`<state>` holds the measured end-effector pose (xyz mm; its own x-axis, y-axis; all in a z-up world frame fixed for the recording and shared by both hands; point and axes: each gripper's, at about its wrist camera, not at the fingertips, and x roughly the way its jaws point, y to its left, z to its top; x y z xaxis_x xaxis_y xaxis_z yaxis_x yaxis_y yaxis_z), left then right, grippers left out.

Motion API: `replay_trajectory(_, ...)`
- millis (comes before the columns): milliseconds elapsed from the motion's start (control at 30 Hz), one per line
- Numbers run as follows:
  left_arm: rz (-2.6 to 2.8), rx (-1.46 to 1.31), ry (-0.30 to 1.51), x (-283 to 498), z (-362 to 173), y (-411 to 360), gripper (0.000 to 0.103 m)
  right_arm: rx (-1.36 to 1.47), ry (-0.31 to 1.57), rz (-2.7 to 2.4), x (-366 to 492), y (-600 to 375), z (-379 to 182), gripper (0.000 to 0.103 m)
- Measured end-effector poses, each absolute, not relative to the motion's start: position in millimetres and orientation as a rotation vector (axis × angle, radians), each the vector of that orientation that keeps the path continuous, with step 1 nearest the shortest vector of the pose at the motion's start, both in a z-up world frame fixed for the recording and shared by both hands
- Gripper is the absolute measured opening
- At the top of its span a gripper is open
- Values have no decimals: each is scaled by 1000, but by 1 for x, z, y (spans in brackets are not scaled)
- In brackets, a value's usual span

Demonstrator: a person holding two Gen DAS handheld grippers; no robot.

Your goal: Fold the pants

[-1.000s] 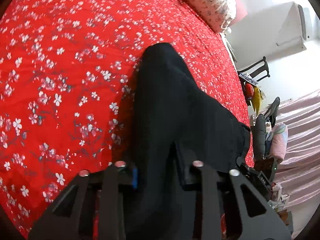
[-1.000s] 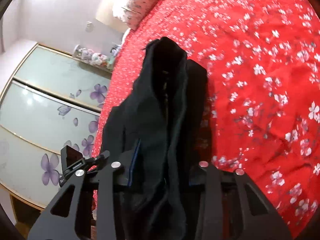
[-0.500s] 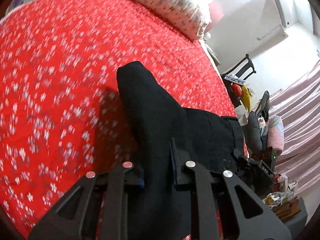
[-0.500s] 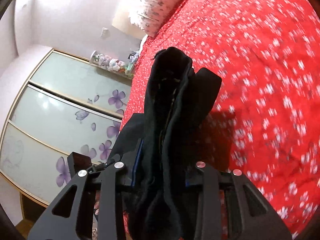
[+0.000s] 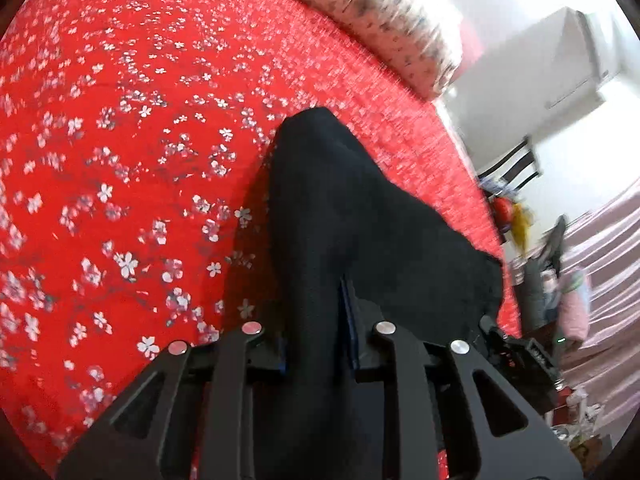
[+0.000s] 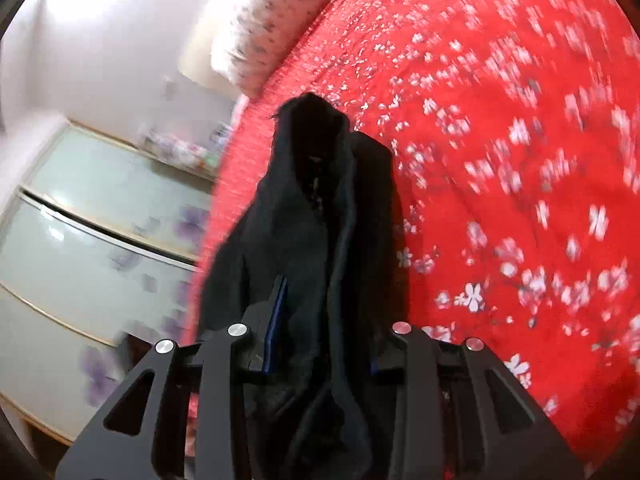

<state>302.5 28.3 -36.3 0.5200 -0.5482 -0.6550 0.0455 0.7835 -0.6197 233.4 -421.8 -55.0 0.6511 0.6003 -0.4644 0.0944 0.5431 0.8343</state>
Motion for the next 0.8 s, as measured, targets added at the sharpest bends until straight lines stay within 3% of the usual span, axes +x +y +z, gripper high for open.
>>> replay_trajectory(67,-367,-571,973,303,-35,28,26,917,834,316,234,-416,-48,36)
replay_trajectory(200,-296,-565,961,294,-21,39,43,840,866,230,228,-414,-30,51)
replay_trajectory(233,-286,-565,938,289,-16,45,52,816,843,212,222,-417,-23,54)
replay_trajectory(400,-273,-521,752,250,33,67,73,750,641,191,180,-427,27,62)
replay_trajectory(467,-388,-522,754,244,43,51,84,780,643,304,176,-416,34,75)
replay_trajectory(500,-441,-514,765,242,46,37,85,788,666,369,179,-404,36,80)
replay_trajectory(700,-498,-473,926,249,21,-22,92,868,844,363,195,-375,4,81)
replay_trajectory(800,-444,-501,1063,266,-23,-20,85,1004,796,369,197,-390,-26,78)
